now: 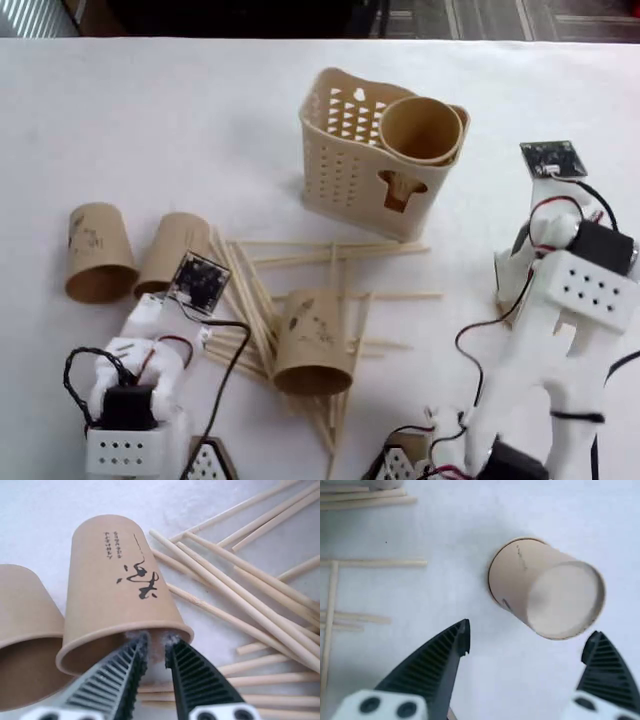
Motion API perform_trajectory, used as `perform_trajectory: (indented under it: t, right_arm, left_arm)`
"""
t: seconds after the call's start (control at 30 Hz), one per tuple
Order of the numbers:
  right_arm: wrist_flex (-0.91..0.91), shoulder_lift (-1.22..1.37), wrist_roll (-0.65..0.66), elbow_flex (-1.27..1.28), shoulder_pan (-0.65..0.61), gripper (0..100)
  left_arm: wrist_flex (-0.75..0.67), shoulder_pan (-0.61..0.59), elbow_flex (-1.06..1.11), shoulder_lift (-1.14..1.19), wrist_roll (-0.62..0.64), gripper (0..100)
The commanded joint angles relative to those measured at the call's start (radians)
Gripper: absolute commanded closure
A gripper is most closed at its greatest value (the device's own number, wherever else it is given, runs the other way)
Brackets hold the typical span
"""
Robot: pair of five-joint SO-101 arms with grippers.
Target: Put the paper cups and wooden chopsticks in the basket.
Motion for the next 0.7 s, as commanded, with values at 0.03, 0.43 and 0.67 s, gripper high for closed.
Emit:
perform_trajectory:
  t: [0.03, 0.43, 0.67]
  right_arm:
    - [-0.018, -0.140, -0.003, -0.037, 0.008, 65.1]
    - [-0.265, -0.159, 0.049, 0.321, -0.008, 65.1]
    - [-0.272, -0.159, 0.160, 0.374, 0.131, 65.1]
  left_arm:
    - [-0.012, 0.008, -0.003, -0.008, -0.009, 92]
    - [-0.012, 0.008, -0.003, -0.008, -0.009, 92]
    - [-0.012, 0.008, -0.003, -0.008, -0.009, 92]
